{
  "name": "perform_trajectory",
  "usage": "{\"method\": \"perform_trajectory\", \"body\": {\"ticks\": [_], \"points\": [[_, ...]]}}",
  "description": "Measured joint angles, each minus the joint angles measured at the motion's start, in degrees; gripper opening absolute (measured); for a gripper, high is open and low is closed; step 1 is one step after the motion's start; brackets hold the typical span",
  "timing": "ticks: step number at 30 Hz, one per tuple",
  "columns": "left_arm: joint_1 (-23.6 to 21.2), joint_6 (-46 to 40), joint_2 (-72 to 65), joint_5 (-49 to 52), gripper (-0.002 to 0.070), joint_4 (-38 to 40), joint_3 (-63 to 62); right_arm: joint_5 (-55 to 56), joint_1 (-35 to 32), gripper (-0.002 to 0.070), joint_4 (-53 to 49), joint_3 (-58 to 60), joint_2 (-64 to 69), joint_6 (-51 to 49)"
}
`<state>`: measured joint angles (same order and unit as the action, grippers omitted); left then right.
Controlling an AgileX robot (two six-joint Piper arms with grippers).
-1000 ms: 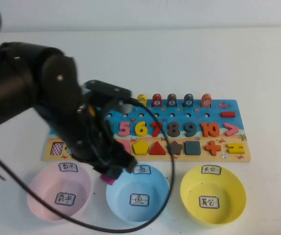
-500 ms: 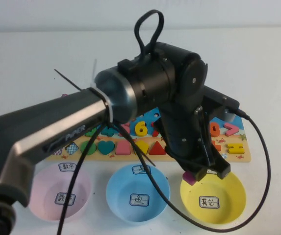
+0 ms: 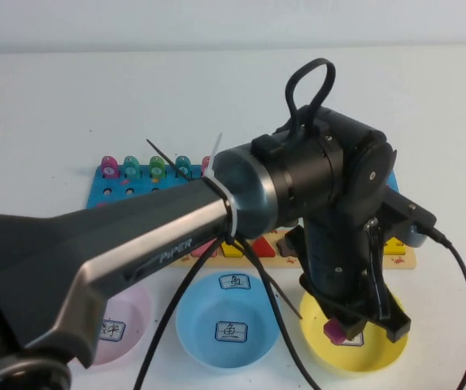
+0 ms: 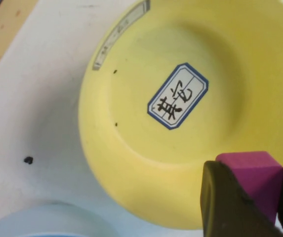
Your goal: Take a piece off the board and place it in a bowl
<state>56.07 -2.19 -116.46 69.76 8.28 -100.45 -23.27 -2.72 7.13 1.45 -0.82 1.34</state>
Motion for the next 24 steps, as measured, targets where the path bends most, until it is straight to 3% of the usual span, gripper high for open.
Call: {"method": "perform_trajectory", "body": {"ticks": [24], "points": [[-0.9,0.0,-6.0,-2.5,0.0209,-4.6,-0.3,0.0,0.0,-0.0018,0.0,0.0,0.0,0.0]]}}
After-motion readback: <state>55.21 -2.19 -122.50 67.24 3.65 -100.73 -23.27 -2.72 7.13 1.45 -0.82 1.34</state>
